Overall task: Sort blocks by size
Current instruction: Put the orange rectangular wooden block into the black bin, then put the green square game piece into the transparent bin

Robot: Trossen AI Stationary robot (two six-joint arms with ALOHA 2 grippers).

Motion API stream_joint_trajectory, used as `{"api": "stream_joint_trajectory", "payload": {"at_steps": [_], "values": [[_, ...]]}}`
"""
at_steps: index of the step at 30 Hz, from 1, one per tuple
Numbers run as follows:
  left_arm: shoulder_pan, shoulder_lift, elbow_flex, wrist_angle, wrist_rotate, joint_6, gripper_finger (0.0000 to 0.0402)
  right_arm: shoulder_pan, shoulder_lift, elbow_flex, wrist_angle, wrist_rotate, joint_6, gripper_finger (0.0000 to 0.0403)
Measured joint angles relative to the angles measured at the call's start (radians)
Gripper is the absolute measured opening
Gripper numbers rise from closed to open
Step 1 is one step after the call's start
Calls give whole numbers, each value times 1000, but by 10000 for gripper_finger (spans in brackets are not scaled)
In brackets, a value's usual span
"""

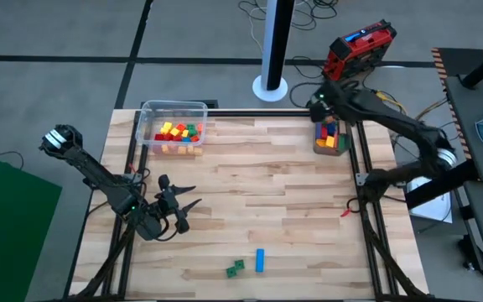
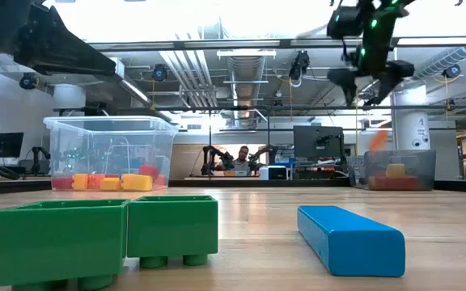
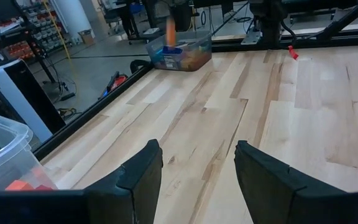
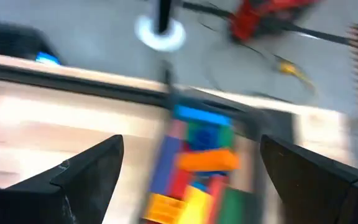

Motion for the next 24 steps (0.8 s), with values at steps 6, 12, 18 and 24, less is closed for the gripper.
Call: {"api": "stream_joint_trajectory", "payload": {"at_steps": [6,12,18,24], "values": [[0,0,0,2,-2,-7,178,-4,-113,-34,88,-75,-45,368],[0,0,0,2,-5,-6,178,18,-116,-55,96,-181,-45,368],[0,0,0,2,6,-6,178,205,-100,-150,208,-444,-114,368],[0,0,0,3,182,-12,178,570,-94,-251,223,-499,-161,368]]}}
